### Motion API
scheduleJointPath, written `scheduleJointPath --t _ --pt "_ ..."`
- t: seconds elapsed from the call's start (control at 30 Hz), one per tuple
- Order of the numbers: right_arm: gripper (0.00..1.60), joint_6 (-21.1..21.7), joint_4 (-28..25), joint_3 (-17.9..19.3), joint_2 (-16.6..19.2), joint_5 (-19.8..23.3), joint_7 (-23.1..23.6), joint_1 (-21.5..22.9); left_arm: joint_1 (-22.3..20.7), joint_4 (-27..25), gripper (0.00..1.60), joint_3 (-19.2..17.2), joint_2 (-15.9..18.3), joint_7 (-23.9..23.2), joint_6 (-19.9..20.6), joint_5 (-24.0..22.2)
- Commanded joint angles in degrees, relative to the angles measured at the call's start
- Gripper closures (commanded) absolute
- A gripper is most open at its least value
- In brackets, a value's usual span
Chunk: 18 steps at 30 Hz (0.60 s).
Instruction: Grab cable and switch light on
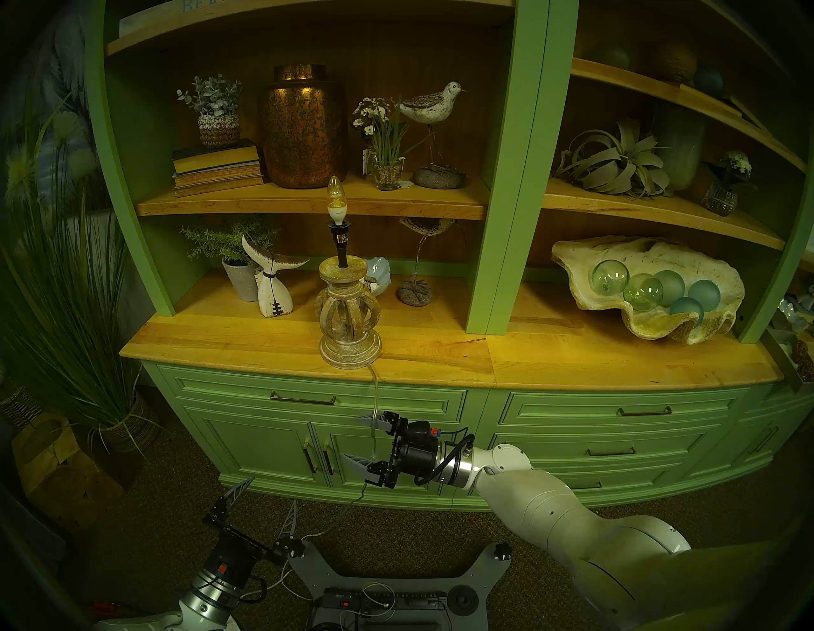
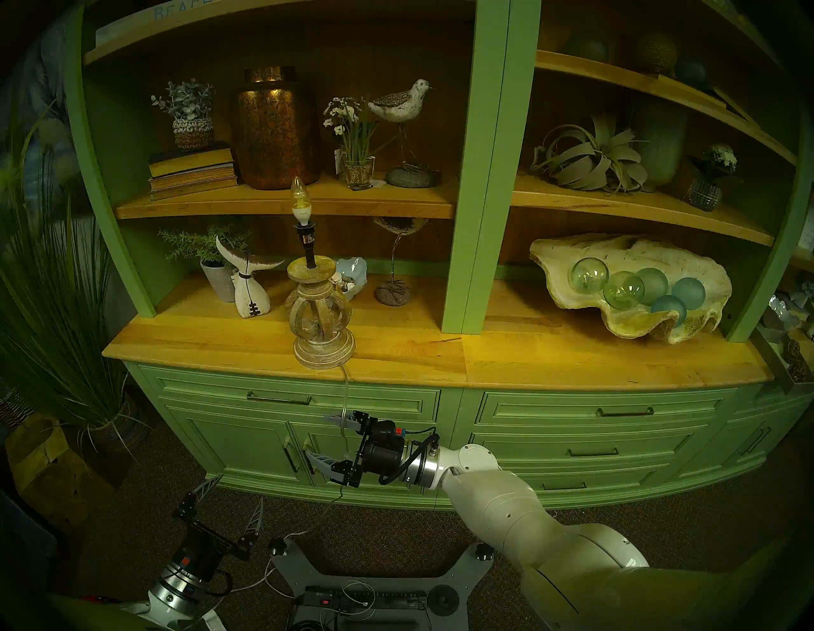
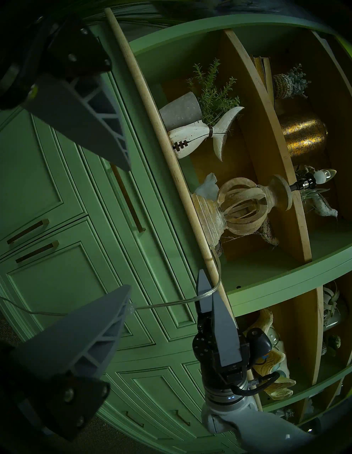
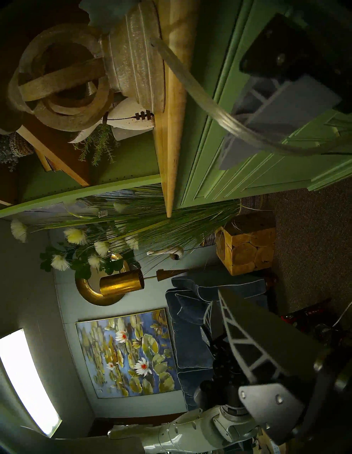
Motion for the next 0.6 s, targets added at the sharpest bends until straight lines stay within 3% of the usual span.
scheduleJointPath --t 0.0,0.17,0.5,0.53,0.57 --pt "0.00 -0.26 -6.52 -2.48 2.87 2.24 6.00 -0.32 -0.20 -0.86 0.00 -0.07 -0.06 0.03 -0.15 0.11" --pt "0.00 -1.80 -9.52 -3.64 4.51 4.35 5.24 -1.39 -0.21 -0.88 0.00 -0.04 -0.03 0.06 -0.13 0.11" --pt "0.00 -0.85 -16.31 -5.30 6.80 6.40 4.44 -2.38 -0.25 -0.88 0.00 0.02 -0.01 0.11 -0.13 0.11" --pt "0.25 -0.76 -16.31 -5.32 6.79 6.35 4.56 -2.36 -0.24 -0.89 0.00 0.03 0.00 0.12 -0.13 0.11" --pt "0.61 -0.49 -16.22 -5.74 6.88 6.31 4.51 -2.16 -0.24 -0.90 0.00 0.03 0.01 0.13 -0.12 0.11"
